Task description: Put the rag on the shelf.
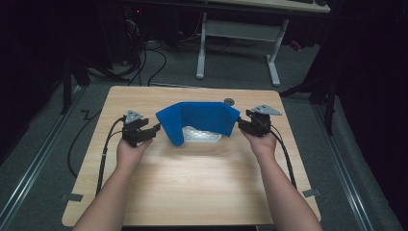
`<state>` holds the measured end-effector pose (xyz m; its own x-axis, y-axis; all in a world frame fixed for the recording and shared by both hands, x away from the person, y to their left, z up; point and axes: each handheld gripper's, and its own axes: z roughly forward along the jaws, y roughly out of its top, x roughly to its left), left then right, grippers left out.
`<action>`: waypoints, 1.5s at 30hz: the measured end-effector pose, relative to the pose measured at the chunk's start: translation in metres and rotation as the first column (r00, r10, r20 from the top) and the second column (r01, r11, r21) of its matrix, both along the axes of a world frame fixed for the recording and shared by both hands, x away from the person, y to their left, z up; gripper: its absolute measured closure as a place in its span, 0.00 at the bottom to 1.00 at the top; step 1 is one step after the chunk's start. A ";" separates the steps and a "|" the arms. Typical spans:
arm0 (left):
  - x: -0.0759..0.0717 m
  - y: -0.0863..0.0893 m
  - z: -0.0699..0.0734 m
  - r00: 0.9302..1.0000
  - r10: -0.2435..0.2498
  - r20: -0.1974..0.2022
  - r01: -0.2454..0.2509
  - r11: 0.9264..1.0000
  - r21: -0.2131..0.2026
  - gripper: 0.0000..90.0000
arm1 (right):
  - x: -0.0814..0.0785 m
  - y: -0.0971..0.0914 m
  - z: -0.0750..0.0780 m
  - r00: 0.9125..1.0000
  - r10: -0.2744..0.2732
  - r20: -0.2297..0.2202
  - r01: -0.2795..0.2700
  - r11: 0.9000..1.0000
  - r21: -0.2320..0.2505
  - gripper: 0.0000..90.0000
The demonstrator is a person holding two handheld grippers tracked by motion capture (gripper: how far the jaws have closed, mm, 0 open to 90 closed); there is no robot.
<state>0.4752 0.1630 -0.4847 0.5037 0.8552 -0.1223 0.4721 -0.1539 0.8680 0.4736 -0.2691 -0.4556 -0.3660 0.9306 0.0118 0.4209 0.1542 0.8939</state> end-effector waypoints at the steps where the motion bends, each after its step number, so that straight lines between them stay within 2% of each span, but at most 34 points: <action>1: -0.002 0.001 0.000 1.000 0.001 0.000 -0.001 1.000 0.003 0.45 | -0.003 0.000 0.002 1.000 0.003 0.012 -0.003 1.000 -0.014 0.46; 2: -0.004 0.003 0.001 1.000 -0.001 -0.008 0.001 1.000 0.019 0.45 | -0.003 0.000 0.002 1.000 0.003 0.012 -0.003 1.000 -0.014 0.46; 4: -0.007 0.005 0.001 1.000 0.001 -0.006 0.000 1.000 0.031 0.44 | -0.009 -0.002 0.003 0.999 -0.001 0.039 0.001 1.000 -0.018 0.46; 8: -0.018 0.012 0.001 1.000 -0.002 -0.004 0.002 1.000 0.000 0.42 | -0.018 -0.006 0.003 1.000 0.002 0.027 -0.002 1.000 -0.021 0.42; 9: -0.021 0.013 0.001 1.000 -0.004 -0.003 0.004 1.000 0.000 0.42 | -0.020 -0.007 0.003 0.999 0.004 0.032 -0.003 1.000 -0.031 0.42; 11: -0.027 0.015 0.001 1.000 -0.010 0.001 0.010 1.000 0.002 0.41 | -0.026 -0.010 0.003 0.999 0.009 0.051 -0.008 1.000 -0.016 0.42; 15: -0.038 0.019 0.000 1.000 -0.020 -0.001 0.020 1.000 -0.006 0.40 | -0.034 -0.015 0.003 0.999 0.014 0.029 -0.014 1.000 -0.014 0.41; 17: -0.043 0.021 -0.001 1.000 -0.020 -0.002 0.020 1.000 -0.010 0.39 | -0.041 -0.018 0.002 0.999 0.008 0.054 -0.007 1.000 -0.012 0.41; 18: -0.046 0.022 -0.001 1.000 -0.023 -0.004 0.023 1.000 -0.014 0.39 | -0.043 -0.019 0.002 0.999 0.008 0.049 -0.008 1.000 -0.012 0.41; 20: -0.052 0.024 -0.002 1.000 -0.027 -0.007 0.027 1.000 -0.007 0.39 | -0.048 -0.020 0.001 0.999 0.010 0.042 -0.010 1.000 -0.016 0.41; 22: -0.057 0.026 -0.004 0.999 -0.031 -0.007 0.031 0.999 -0.007 0.39 | -0.055 -0.023 -0.001 0.998 0.008 0.056 -0.008 1.000 -0.006 0.41; 24: -0.061 0.027 -0.005 0.999 -0.034 -0.012 0.034 0.999 -0.002 0.39 | -0.059 -0.023 -0.002 0.999 0.014 0.032 -0.013 1.000 -0.006 0.40; 26: -0.067 0.029 -0.006 0.999 -0.035 -0.014 0.035 0.999 -0.005 0.39 | -0.066 -0.024 -0.004 0.999 0.014 0.052 -0.014 1.000 -0.007 0.40; 29: -0.074 0.032 -0.007 0.999 -0.039 -0.020 0.039 0.999 -0.001 0.39 | -0.074 -0.024 -0.004 0.999 0.024 0.035 -0.024 1.000 -0.014 0.39; 31: -0.081 0.034 -0.008 0.999 -0.045 -0.024 0.045 0.999 -0.002 0.39 | -0.081 -0.025 -0.005 0.998 0.027 0.056 -0.026 1.000 -0.003 0.39; 33: -0.087 0.035 -0.009 0.998 -0.050 -0.028 0.050 0.999 -0.005 0.39 | -0.088 -0.024 -0.005 0.999 0.036 0.033 -0.036 0.999 -0.015 0.38; 34: -0.090 0.036 -0.009 0.998 -0.051 -0.030 0.051 0.999 -0.009 0.39 | -0.090 -0.023 -0.005 0.998 0.046 0.030 -0.046 0.999 -0.020 0.38; 35: -0.094 0.037 -0.010 0.998 -0.052 -0.033 0.052 0.999 -0.017 0.39 | -0.098 -0.021 -0.008 0.997 0.055 0.047 -0.054 0.998 -0.028 0.37; 36: -0.098 0.037 -0.011 0.998 -0.055 -0.039 0.054 0.998 -0.026 0.39 | -0.098 -0.021 -0.008 0.997 0.055 0.047 -0.054 0.998 -0.028 0.37; 40: -0.114 0.037 -0.014 0.996 -0.071 -0.051 0.069 0.997 -0.035 0.38 | -0.114 -0.014 -0.014 0.996 0.085 0.019 -0.085 0.996 -0.033 0.33; 43: -0.127 0.034 -0.016 0.995 -0.086 -0.049 0.085 0.996 -0.017 0.37 | -0.125 -0.007 -0.019 0.995 0.100 0.012 -0.100 0.994 -0.045 0.31; 45: -0.137 0.027 -0.018 0.993 -0.111 -0.050 0.112 0.994 0.013 0.36 | -0.134 -0.001 -0.025 0.993 0.121 0.009 -0.121 0.992 -0.045 0.28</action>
<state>0.3386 0.1903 -0.5031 0.5894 0.7962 -0.1365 0.4936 -0.2212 0.8411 0.3394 -0.2698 -0.4803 -0.4758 0.8789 -0.0333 0.3862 0.2428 0.8899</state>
